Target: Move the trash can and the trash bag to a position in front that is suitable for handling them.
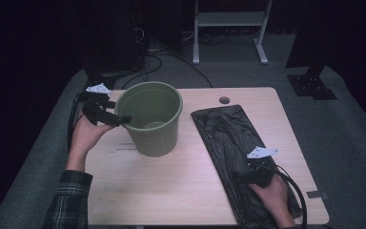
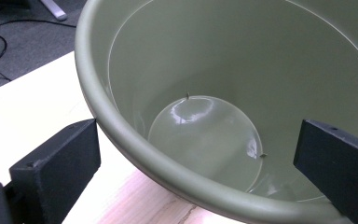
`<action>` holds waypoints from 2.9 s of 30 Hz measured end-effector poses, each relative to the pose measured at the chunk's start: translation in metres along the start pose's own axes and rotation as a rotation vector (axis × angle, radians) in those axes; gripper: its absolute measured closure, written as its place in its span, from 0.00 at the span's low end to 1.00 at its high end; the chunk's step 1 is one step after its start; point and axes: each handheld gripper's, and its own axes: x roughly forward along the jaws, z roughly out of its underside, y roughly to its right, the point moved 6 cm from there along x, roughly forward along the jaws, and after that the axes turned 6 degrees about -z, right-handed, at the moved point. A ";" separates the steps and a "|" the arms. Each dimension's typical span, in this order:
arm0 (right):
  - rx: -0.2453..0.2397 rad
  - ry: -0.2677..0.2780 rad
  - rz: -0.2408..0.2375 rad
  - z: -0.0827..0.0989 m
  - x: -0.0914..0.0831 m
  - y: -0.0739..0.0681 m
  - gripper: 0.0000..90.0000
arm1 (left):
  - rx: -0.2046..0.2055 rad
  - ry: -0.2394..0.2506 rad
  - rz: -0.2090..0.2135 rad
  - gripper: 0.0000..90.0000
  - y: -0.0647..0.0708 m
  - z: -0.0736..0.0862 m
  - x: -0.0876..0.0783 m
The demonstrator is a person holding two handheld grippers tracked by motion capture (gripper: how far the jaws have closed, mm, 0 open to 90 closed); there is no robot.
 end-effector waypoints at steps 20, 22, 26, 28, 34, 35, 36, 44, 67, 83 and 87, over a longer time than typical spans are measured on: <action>0.003 0.001 0.002 0.000 0.000 0.000 0.10 | 0.076 0.018 0.107 0.00 0.063 0.000 0.006; 0.003 0.001 0.002 0.000 0.000 0.000 0.10 | 0.093 0.017 0.112 0.00 0.071 0.000 0.007; 0.002 0.001 0.002 0.000 0.000 0.000 0.10 | 0.123 0.010 0.131 0.00 0.085 0.000 0.008; 0.001 0.000 0.002 0.000 0.000 0.000 0.10 | 0.137 0.006 0.141 0.00 0.093 0.000 0.008; 0.002 0.000 0.002 0.000 0.000 0.000 0.10 | 0.173 0.005 0.183 0.00 0.115 -0.001 0.009; 0.002 0.000 0.002 0.000 0.000 0.000 0.10 | 0.179 0.003 0.188 0.00 0.118 -0.001 0.009; 0.002 0.001 0.001 0.000 0.000 0.000 0.10 | 0.182 0.004 0.192 0.00 0.121 -0.001 0.009; 0.003 0.001 0.002 0.000 0.000 0.000 0.10 | 0.230 0.001 0.228 0.00 0.145 -0.003 0.011; 0.004 0.001 0.003 0.000 0.000 0.000 0.10 | 0.184 0.093 0.228 0.00 0.136 -0.017 -0.010; 0.004 0.001 0.003 0.000 0.000 0.000 0.10 | 0.142 0.147 0.159 0.00 0.114 0.007 -0.052; 0.004 0.001 0.003 0.000 0.000 0.000 0.10 | 0.134 0.147 0.151 0.00 0.115 0.018 -0.055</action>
